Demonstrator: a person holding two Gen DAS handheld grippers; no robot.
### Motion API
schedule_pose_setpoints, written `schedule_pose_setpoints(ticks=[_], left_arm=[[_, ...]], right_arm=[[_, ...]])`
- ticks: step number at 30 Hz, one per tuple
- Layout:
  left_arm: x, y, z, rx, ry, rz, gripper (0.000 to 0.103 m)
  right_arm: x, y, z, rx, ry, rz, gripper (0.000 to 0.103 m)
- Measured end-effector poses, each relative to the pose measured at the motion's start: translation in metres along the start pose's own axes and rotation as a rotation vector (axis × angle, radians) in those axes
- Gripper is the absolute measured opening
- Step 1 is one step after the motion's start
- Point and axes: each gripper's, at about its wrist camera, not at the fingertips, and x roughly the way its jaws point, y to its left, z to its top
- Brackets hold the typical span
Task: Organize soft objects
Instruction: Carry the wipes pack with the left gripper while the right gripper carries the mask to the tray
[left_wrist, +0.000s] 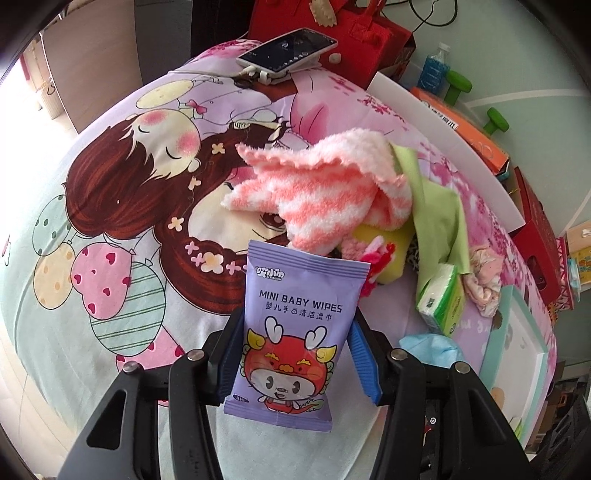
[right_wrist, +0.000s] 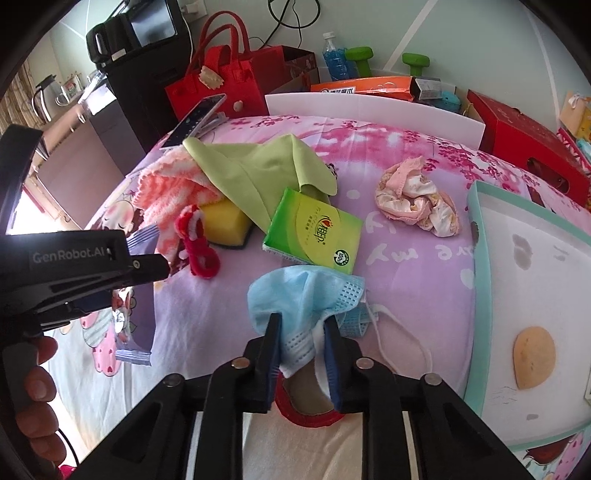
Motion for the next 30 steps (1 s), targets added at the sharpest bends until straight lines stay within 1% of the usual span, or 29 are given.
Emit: schedule_pose_setpoints(ticks=[3, 6, 7, 11, 16, 20, 24, 27, 30], left_arm=[[-0.009, 0.003, 0.001, -0.004, -0.013, -0.007, 0.055], [-0.017, 0.005, 0.001, -0.006, -0.027, -0.011, 0.055], [-0.012, 0.007, -0.007, -0.006, -0.032, -0.012, 0.055], [-0.023, 0.011, -0.009, -0.006, -0.061, -0.011, 0.055], [-0.042, 0.01, -0.012, -0.007, -0.11, -0.025, 0.055], [-0.051, -0.006, -0.012, 0.021, -0.15, -0.013, 0.055], [-0.055, -0.03, -0.012, 0.065, -0.171, -0.045, 0.055], [-0.055, -0.052, -0.012, 0.113, -0.197, -0.048, 0.055], [-0.052, -0.072, -0.012, 0.148, -0.21, -0.061, 0.055]], right_arm=[[-0.004, -0.002, 0.0, 0.013, -0.014, 0.015, 0.017], [-0.01, -0.004, 0.001, 0.022, -0.034, 0.024, 0.017], [-0.012, -0.004, 0.002, 0.022, -0.039, 0.024, 0.017], [-0.021, -0.006, 0.002, 0.038, -0.067, 0.036, 0.016], [-0.041, -0.012, 0.005, 0.056, -0.13, 0.034, 0.016], [-0.058, -0.019, 0.009, 0.079, -0.179, 0.015, 0.016], [-0.076, -0.037, 0.015, 0.123, -0.219, -0.026, 0.016], [-0.084, -0.056, 0.021, 0.167, -0.226, -0.08, 0.016], [-0.089, -0.079, 0.028, 0.237, -0.22, -0.112, 0.016]])
